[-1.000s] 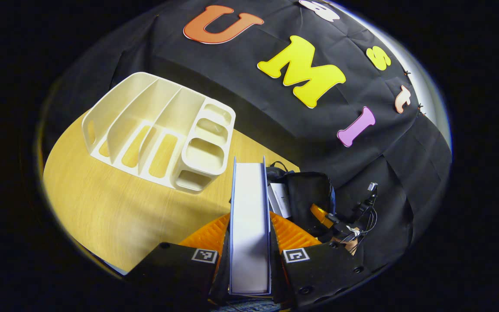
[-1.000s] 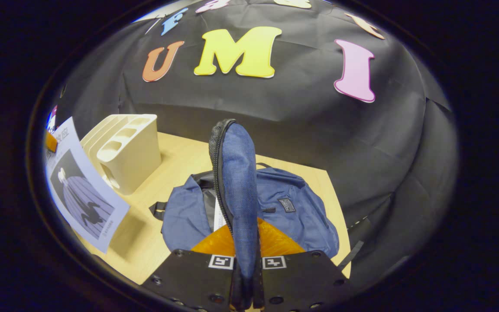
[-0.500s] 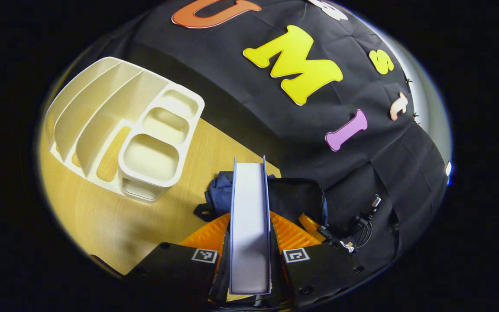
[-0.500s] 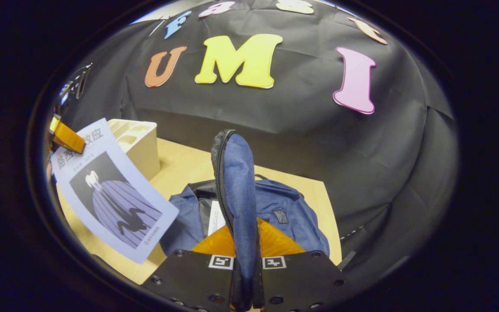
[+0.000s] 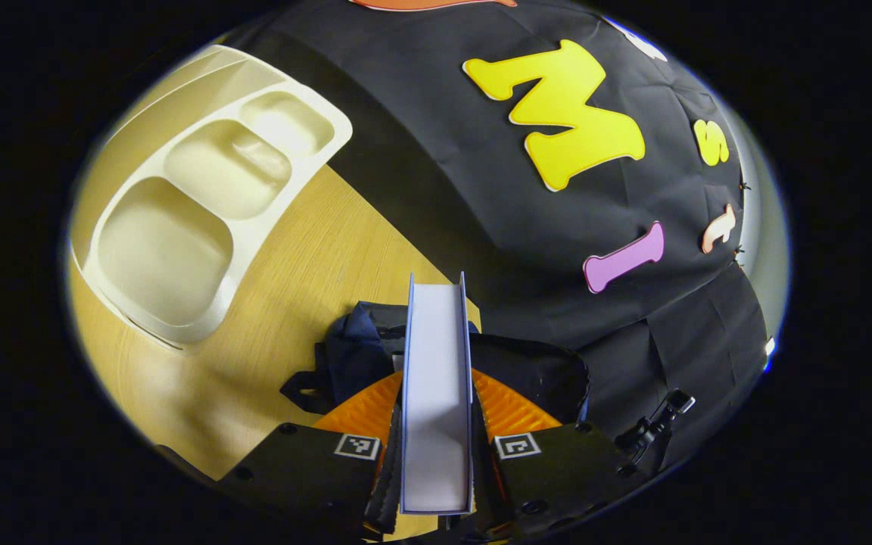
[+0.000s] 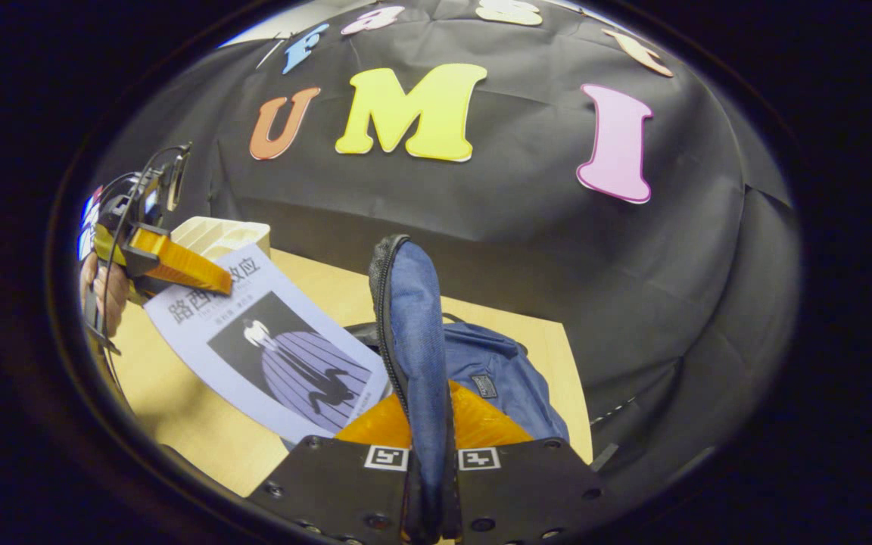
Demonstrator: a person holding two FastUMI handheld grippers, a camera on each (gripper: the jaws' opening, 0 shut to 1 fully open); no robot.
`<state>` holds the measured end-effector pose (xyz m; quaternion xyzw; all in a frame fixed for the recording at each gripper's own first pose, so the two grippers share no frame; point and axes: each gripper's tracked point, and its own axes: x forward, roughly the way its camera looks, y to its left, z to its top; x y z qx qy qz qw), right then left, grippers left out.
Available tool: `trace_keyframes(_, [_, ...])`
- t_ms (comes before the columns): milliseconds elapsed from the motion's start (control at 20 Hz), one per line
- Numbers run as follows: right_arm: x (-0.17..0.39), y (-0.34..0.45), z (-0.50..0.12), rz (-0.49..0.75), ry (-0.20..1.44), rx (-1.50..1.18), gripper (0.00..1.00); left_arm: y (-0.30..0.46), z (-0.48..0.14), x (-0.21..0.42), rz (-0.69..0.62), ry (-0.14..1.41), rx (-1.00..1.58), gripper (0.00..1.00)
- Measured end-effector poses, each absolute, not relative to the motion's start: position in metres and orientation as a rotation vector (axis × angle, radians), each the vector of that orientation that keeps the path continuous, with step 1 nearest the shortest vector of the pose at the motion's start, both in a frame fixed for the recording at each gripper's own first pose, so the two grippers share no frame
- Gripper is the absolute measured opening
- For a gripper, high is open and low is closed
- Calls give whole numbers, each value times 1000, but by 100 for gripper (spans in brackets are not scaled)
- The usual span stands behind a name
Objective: Open the schoolbag, grab two books from the bookshelf and put them into the schoolbag.
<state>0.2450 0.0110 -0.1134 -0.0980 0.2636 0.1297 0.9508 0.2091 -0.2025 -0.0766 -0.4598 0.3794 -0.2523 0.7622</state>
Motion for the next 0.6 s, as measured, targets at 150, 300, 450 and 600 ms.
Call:
trace_keyframes(150, [246, 12, -110, 261, 525, -211, 9, -209, -91, 215, -499, 799, -971, 41])
trace_keyframes(300, [244, 14, -109, 258, 511, -245, 9, -212, -89, 221, -454, 707, -894, 41])
trace_keyframes(450, [244, 21, -104, 260, 493, -249, 9, -227, -95, 219, -438, 660, -835, 41])
trace_keyframes(600, [242, 21, -98, 253, 468, -253, 9, -242, -101, 220, -418, 618, -825, 41])
